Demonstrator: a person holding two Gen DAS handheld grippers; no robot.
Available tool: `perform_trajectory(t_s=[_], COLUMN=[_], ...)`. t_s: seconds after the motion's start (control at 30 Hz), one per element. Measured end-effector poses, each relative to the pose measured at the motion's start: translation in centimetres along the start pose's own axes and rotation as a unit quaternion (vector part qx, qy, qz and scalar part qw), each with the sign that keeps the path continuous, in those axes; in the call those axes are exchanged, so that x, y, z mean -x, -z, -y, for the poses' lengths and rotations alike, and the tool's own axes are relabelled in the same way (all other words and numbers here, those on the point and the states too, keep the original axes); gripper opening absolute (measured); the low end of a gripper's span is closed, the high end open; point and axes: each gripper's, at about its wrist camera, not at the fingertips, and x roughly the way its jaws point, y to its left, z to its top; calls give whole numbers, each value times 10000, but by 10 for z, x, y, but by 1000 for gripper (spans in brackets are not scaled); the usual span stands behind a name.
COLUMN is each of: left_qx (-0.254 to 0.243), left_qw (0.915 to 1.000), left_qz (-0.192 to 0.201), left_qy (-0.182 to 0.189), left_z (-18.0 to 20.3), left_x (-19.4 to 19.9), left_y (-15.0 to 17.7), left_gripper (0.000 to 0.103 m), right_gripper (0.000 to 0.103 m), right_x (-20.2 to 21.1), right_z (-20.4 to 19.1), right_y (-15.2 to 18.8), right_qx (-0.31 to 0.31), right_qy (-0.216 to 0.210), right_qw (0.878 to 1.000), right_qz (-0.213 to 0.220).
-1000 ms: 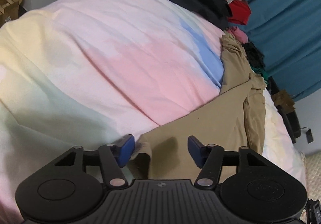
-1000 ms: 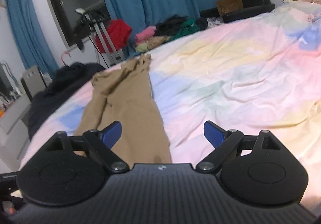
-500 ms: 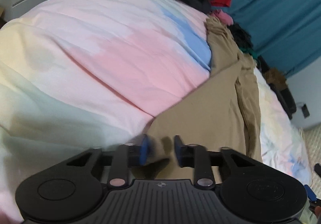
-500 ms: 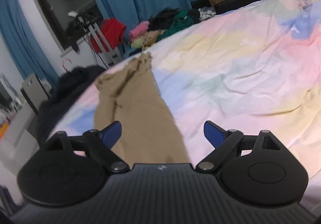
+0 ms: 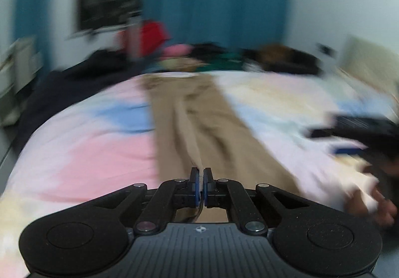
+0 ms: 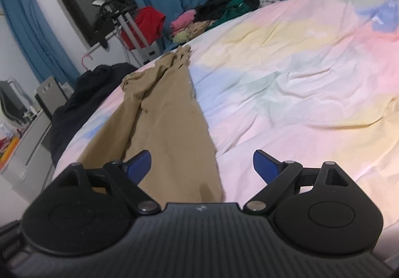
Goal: Fold clothes
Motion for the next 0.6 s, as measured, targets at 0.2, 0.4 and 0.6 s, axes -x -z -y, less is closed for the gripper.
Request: perform_trajectory(t_s=[0.2,0.4,0.6], left_qx=[-95,1722,3055], left_qw=[9885,9708,9388], left_qz=[-1191,-1145,-1477], left_qy=[929,1217,596], left_z=[16,-52,-118], left_x=[-39,-49,-81], left_y=[10,5,20], left_gripper=[18,61,63], right_gripper=[90,90,73], right_x=[-8,-29,-54], right_z=[11,34,45], right_y=[3,8,19], right_qx=[-257,-1199,-1708], right_qy=[-312,-746,-851], right_qw=[9986,9859,9708], right_qz=[-338,-897,-1453])
